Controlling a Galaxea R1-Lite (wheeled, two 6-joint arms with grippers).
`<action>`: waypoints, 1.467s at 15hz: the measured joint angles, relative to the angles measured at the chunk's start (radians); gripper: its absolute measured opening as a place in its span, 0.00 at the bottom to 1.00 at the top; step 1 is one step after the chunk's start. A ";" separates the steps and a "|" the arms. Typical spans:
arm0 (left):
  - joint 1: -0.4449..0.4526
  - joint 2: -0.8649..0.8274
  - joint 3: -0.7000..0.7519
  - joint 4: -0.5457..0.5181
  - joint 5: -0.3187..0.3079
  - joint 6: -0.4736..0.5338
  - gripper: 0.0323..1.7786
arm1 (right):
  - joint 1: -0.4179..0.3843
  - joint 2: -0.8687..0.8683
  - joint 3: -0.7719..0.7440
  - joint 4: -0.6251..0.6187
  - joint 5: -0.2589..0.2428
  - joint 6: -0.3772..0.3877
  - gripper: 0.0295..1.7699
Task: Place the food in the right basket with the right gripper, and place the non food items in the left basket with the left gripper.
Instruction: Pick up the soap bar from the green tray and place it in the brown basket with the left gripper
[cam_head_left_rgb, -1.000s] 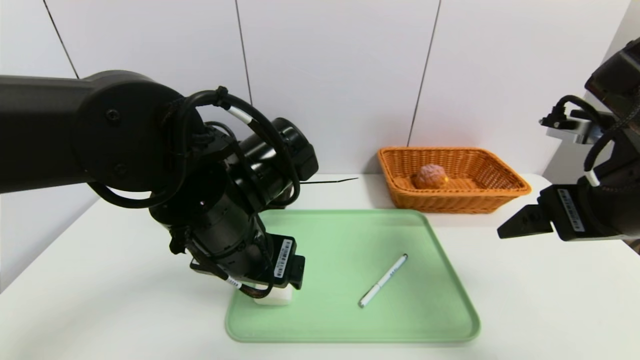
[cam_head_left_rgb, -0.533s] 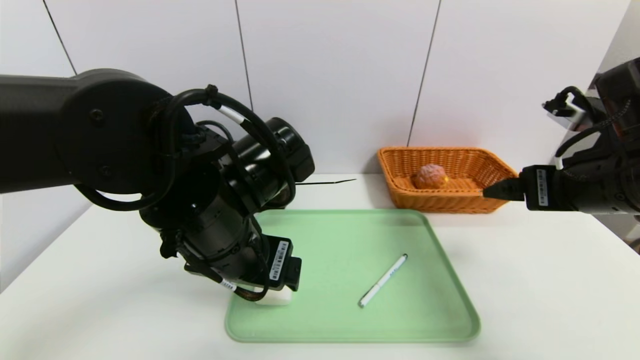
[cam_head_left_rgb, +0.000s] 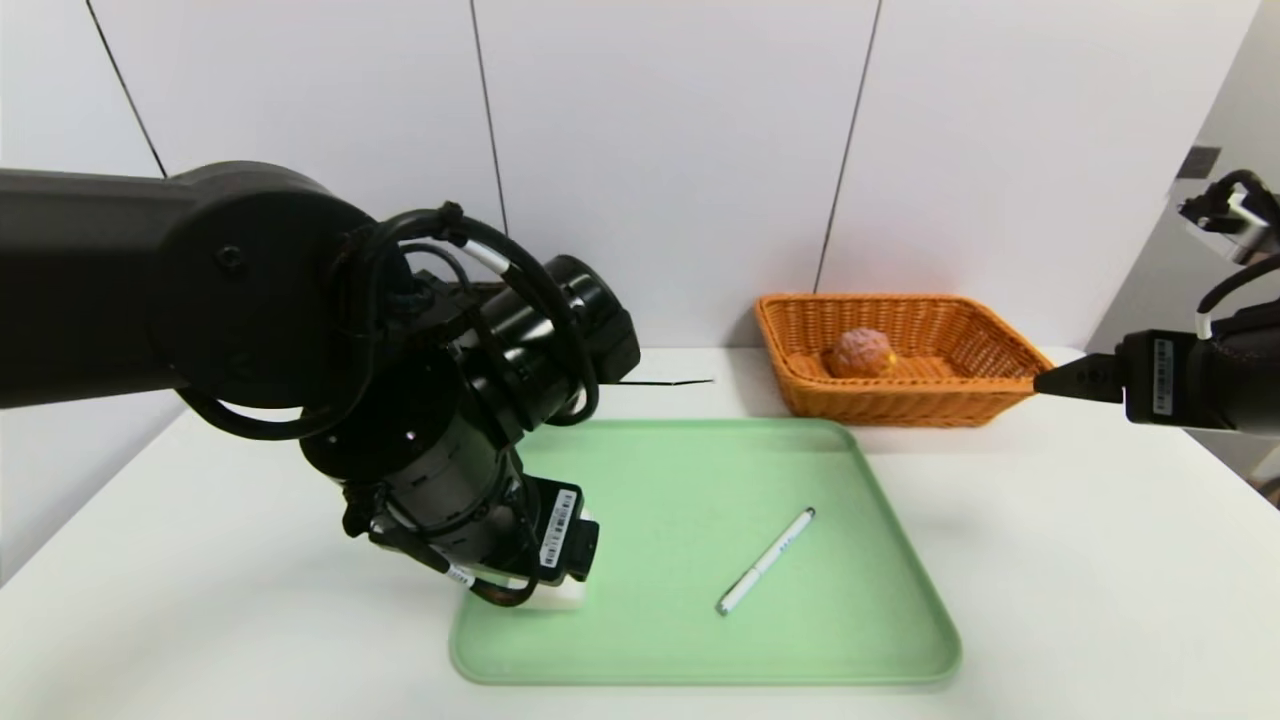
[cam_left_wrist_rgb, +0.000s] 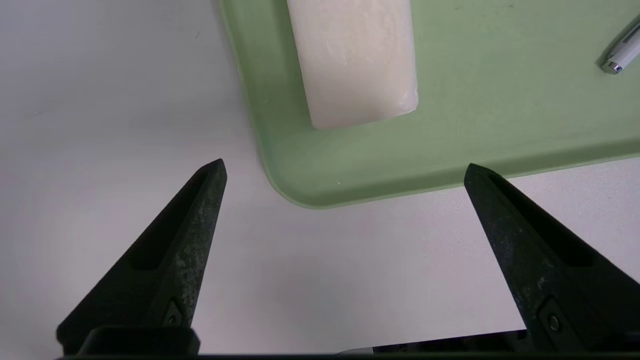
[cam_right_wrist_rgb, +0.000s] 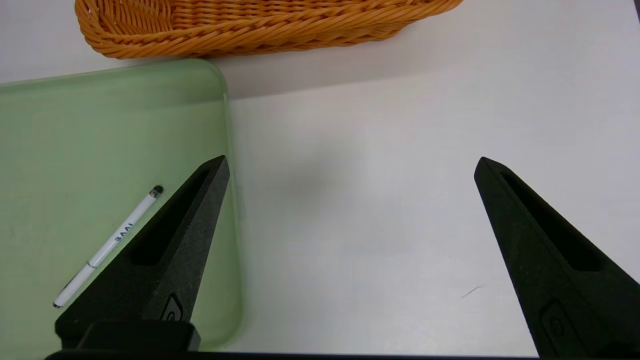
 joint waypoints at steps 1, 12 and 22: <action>0.000 0.009 0.000 -0.001 -0.001 0.000 0.95 | 0.003 -0.001 0.005 0.000 0.001 0.000 0.96; 0.000 0.204 -0.200 0.023 -0.036 -0.073 0.95 | 0.011 -0.005 0.058 -0.002 0.002 -0.003 0.96; 0.045 0.258 -0.207 0.062 -0.030 -0.088 0.95 | 0.021 0.007 0.059 -0.001 0.004 -0.014 0.96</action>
